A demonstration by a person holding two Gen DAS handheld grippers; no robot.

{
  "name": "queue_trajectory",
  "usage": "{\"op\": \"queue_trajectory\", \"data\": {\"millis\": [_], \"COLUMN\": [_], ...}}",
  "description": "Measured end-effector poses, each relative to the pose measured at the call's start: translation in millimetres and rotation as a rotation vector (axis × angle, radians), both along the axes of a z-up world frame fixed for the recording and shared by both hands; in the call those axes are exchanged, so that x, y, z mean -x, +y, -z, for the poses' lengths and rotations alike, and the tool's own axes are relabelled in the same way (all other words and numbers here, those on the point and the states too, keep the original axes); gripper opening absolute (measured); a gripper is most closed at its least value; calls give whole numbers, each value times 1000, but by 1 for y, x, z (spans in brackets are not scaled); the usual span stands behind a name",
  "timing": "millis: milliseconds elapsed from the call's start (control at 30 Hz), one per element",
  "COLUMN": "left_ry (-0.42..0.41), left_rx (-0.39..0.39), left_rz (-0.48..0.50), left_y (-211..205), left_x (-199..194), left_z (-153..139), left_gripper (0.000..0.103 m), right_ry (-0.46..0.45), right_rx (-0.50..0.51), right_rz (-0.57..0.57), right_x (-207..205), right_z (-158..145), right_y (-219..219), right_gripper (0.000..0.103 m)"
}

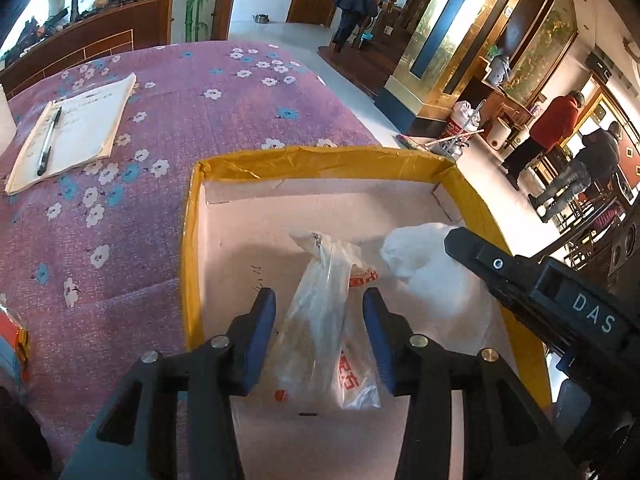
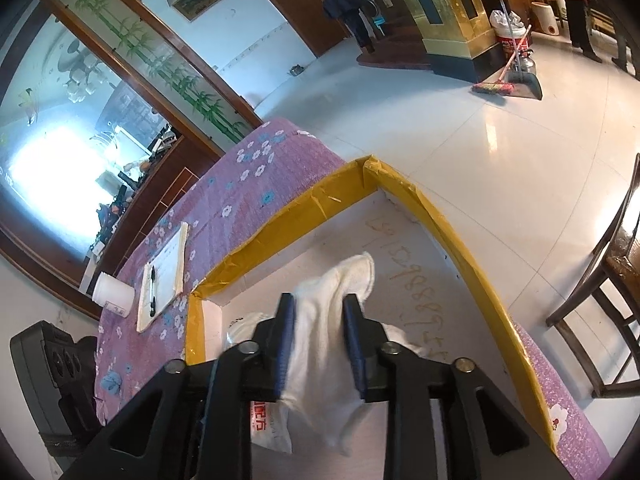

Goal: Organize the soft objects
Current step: 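Move both open tools back to the pile of items on the table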

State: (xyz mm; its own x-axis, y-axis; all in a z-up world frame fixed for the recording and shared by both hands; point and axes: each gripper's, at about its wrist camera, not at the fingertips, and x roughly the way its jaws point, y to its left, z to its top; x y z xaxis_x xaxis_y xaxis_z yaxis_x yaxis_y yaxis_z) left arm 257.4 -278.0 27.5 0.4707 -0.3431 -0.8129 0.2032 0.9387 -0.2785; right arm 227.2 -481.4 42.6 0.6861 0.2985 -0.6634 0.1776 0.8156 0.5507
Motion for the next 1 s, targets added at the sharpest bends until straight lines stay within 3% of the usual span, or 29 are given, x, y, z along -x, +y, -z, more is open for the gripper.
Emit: {"op": "queue_trajectory", "data": {"millis": [200, 333, 467, 533, 667, 833, 1000], "left_ry": [-34, -83, -155, -199, -312, -348, -368], "left_rx": [11, 50, 96, 95, 73, 29, -25], "left_rz": [-20, -37, -50, -61, -71, -76, -150], "left_y": [11, 30, 63, 78, 121, 169, 223], "left_x": [18, 43, 94, 117, 177, 232, 288], "left_z": [-27, -57, -97, -115, -140, -128, -77], "left_gripper": [44, 44, 50, 58, 62, 64, 65], "right_ry": [-45, -168, -340, -386, -439, -420, -344], "right_rx": [-17, 27, 115, 112, 94, 81, 100], "right_rz": [10, 51, 105, 81, -72, -249, -418], "right_x": [7, 23, 55, 74, 114, 160, 201], "right_z": [-11, -37, -69, -85, -105, -93, -53], "right_y": [-3, -3, 7, 21, 60, 106, 151], "right_gripper": [43, 47, 72, 74, 76, 78, 78]}}
